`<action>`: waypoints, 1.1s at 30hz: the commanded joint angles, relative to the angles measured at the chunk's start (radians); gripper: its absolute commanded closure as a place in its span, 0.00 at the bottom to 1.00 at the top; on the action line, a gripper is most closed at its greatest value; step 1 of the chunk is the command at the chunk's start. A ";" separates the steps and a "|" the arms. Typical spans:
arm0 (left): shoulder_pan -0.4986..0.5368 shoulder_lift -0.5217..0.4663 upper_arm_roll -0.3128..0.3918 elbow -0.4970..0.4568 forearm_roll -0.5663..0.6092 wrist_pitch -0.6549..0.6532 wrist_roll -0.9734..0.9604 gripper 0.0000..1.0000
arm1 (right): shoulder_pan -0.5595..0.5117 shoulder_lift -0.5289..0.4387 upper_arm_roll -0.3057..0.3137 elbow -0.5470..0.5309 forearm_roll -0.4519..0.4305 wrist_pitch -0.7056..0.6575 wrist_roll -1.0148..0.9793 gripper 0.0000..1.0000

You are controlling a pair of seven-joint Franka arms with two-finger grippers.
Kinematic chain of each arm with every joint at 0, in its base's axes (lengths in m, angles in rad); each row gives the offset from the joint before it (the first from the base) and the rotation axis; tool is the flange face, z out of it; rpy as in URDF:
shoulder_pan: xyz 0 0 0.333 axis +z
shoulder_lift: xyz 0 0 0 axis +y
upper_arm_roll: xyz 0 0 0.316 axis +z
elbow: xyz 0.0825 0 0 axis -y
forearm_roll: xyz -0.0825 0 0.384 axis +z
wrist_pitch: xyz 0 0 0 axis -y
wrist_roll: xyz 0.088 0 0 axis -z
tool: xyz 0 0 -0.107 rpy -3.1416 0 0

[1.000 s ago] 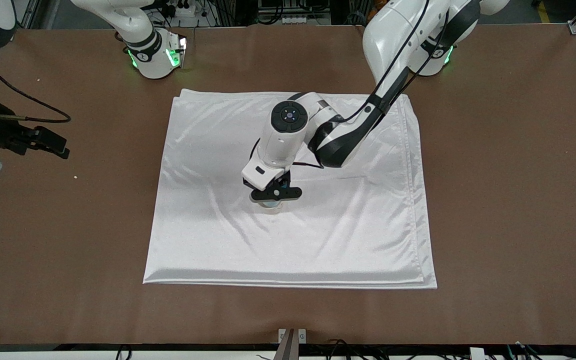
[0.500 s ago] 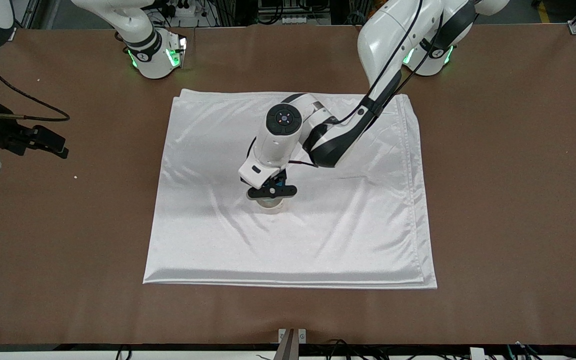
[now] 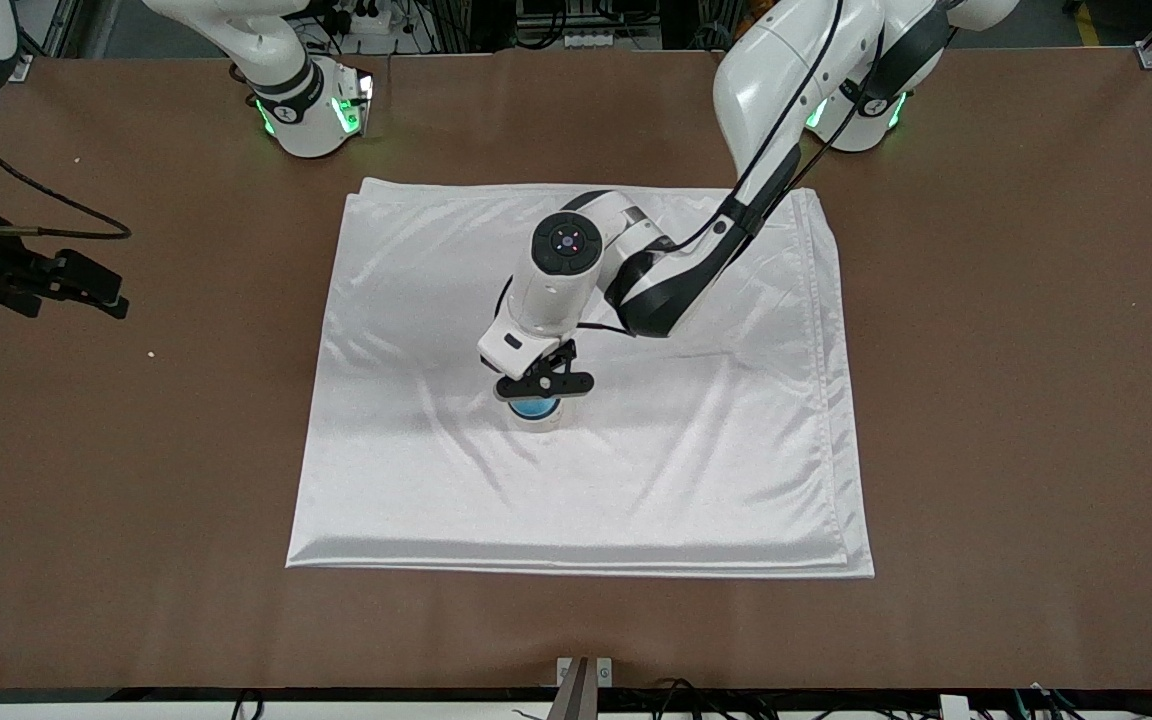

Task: Place blue cup into white mug on cloth

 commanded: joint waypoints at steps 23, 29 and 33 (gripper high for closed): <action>0.063 -0.339 0.058 -0.190 0.048 -0.312 0.011 0.00 | -0.020 -0.017 0.019 -0.017 0.005 0.021 -0.070 0.00; 0.108 -0.494 0.059 -0.363 0.047 -0.311 0.034 0.00 | -0.021 -0.019 0.019 -0.017 -0.003 0.021 -0.101 0.00; 0.149 -0.589 0.062 -0.454 0.047 -0.311 0.086 0.00 | -0.021 -0.019 0.019 -0.017 -0.005 0.021 -0.136 0.00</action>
